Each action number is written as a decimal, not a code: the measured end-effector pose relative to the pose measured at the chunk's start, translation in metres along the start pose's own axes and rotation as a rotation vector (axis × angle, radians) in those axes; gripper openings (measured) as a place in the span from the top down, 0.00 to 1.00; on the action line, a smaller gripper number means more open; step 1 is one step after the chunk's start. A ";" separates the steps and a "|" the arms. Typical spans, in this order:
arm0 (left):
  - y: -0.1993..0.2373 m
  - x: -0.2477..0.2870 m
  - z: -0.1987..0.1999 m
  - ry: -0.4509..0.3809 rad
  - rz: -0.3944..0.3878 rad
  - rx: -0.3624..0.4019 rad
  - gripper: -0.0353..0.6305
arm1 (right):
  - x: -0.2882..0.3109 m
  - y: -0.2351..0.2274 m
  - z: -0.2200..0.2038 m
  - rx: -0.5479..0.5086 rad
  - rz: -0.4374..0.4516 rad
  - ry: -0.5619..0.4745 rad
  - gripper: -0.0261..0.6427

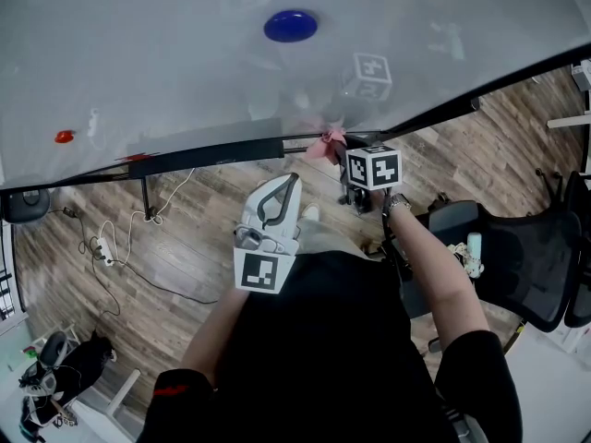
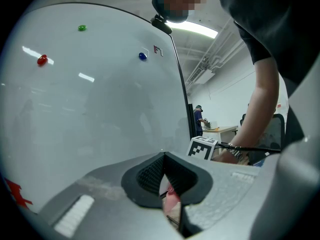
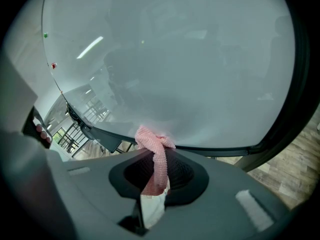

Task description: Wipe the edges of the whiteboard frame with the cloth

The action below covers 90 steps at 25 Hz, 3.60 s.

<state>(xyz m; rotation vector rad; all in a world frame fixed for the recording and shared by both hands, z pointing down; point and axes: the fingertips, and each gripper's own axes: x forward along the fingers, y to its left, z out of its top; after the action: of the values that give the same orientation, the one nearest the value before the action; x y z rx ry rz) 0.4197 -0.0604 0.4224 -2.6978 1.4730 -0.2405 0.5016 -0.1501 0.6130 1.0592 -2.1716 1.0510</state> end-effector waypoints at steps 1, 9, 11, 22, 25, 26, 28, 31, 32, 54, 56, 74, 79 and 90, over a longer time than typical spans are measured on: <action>0.001 0.000 -0.001 -0.002 -0.001 0.002 0.95 | 0.001 -0.001 0.000 0.001 -0.002 0.001 0.87; -0.001 0.002 -0.003 0.000 -0.006 -0.012 0.95 | -0.002 -0.007 -0.001 0.002 -0.020 -0.001 0.87; -0.002 0.002 -0.001 -0.010 -0.009 -0.006 0.95 | -0.002 -0.008 -0.001 0.002 -0.024 -0.004 0.87; 0.001 0.003 -0.002 -0.016 -0.022 0.000 0.95 | -0.004 -0.015 -0.002 0.016 -0.038 -0.007 0.87; 0.004 0.002 -0.003 -0.017 -0.023 0.002 0.95 | -0.003 -0.016 -0.003 0.017 -0.043 -0.008 0.87; 0.004 0.002 -0.004 -0.013 -0.024 0.000 0.95 | -0.003 -0.017 -0.002 0.018 -0.046 -0.009 0.87; 0.004 0.003 -0.005 -0.009 -0.029 -0.004 0.95 | -0.006 -0.020 -0.001 0.021 -0.054 -0.009 0.87; 0.003 0.003 -0.006 -0.011 -0.034 -0.014 0.95 | -0.008 -0.024 -0.001 0.027 -0.065 -0.013 0.87; 0.003 0.003 -0.006 -0.012 -0.036 -0.013 0.95 | -0.009 -0.026 -0.001 0.029 -0.068 -0.016 0.87; -0.014 0.009 0.002 -0.014 -0.060 0.019 0.95 | -0.040 -0.069 -0.005 0.075 -0.125 -0.043 0.87; -0.011 0.009 0.000 -0.011 -0.063 0.020 0.95 | -0.038 -0.070 -0.004 0.080 -0.130 -0.047 0.87; -0.009 0.002 -0.008 0.022 -0.050 -0.016 0.95 | -0.049 -0.096 -0.008 0.128 -0.190 -0.066 0.87; -0.007 -0.001 -0.006 0.004 -0.051 0.016 0.95 | -0.054 -0.101 -0.010 0.151 -0.206 -0.077 0.87; 0.001 -0.014 -0.008 0.020 -0.023 -0.014 0.95 | -0.080 -0.076 0.002 0.181 -0.172 -0.186 0.88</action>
<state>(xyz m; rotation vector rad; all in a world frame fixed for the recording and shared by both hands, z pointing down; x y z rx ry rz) 0.4103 -0.0485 0.4285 -2.7321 1.4548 -0.2601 0.6093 -0.1478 0.5881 1.4513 -2.1094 1.1239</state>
